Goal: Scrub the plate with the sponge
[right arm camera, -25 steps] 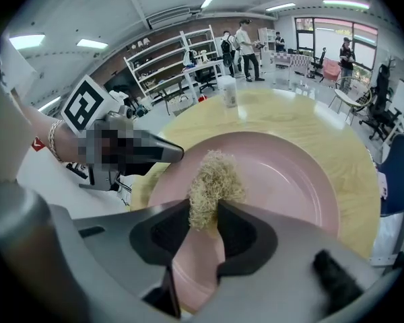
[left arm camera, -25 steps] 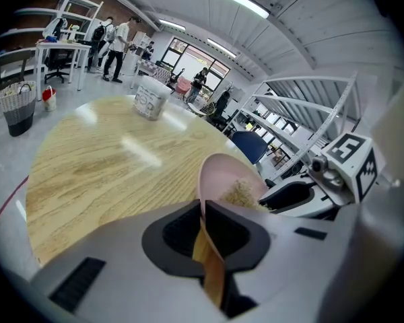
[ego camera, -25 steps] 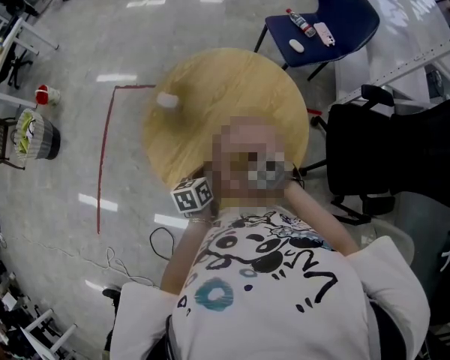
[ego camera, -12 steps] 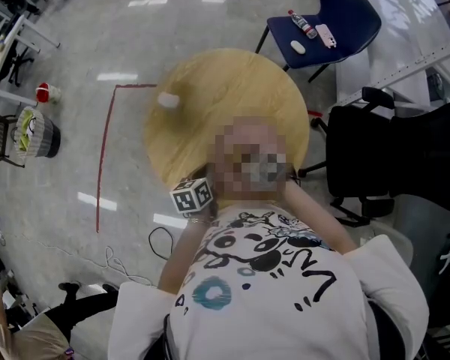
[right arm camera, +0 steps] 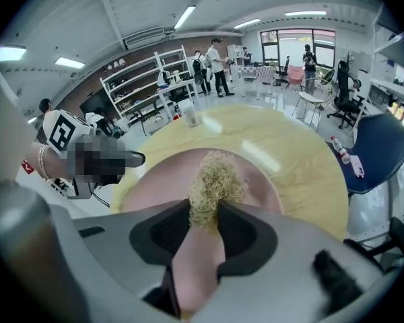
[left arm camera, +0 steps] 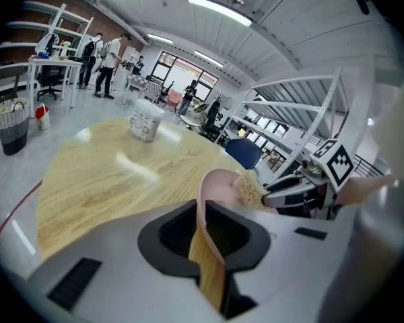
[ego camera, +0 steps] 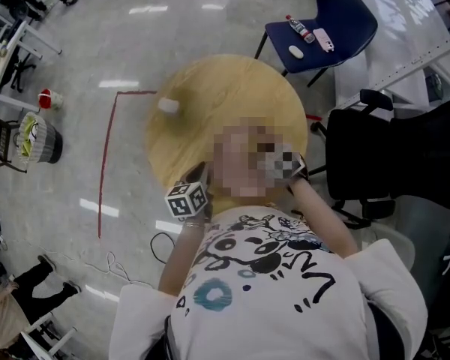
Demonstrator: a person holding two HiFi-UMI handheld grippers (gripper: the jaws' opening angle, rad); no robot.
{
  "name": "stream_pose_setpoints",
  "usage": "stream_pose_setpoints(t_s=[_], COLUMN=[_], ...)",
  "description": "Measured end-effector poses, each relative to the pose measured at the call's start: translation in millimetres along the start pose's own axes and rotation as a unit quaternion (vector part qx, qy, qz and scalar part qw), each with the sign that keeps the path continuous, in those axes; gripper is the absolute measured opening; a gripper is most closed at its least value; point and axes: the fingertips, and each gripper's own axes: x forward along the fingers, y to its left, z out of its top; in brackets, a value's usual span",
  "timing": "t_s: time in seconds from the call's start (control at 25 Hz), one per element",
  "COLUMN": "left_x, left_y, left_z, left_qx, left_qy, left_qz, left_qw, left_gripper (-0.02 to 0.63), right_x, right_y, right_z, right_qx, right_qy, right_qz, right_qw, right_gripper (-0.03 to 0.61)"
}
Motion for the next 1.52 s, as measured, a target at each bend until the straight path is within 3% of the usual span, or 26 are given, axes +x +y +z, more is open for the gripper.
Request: stream_pose_setpoints(t_s=[0.2, 0.4, 0.68, 0.84, 1.16, 1.36, 1.52], left_x=[-13.5, -21.3, -41.4, -57.1, -91.3, -114.9, -128.0], left_y=[-1.2, -20.1, -68.8, -98.2, -146.1, -175.3, -194.9], left_z=[18.5, 42.2, 92.1, 117.6, 157.1, 178.7, 192.9], left_qx=[0.033, 0.072, 0.147, 0.19, 0.275, 0.293, 0.298], left_qy=[-0.013, -0.032, -0.083, -0.108, -0.158, -0.187, -0.207], left_qz=[0.003, -0.024, -0.08, -0.102, -0.135, -0.165, -0.188], left_qw=[0.9994, 0.9966, 0.9824, 0.9704, 0.9387, 0.923, 0.9128], left_gripper=[0.032, 0.019, 0.015, 0.015, 0.015, 0.015, 0.015], right_x=[-24.6, -59.1, -117.2, -156.9, -224.3, -265.3, -290.5], right_y=[-6.7, -3.3, 12.5, 24.3, 49.2, 62.0, 65.1], right_z=[11.1, 37.8, 76.8, 98.0, 130.7, 146.3, 153.8], right_qx=[0.02, 0.026, -0.004, -0.015, -0.087, -0.112, -0.132], right_qy=[-0.049, -0.131, -0.233, -0.299, -0.419, -0.465, -0.484], right_qz=[-0.006, 0.002, 0.005, 0.014, 0.004, -0.005, -0.014], right_qw=[0.999, 0.991, 0.972, 0.954, 0.904, 0.878, 0.865], right_gripper=[0.13, 0.13, 0.13, 0.13, 0.13, 0.13, 0.13])
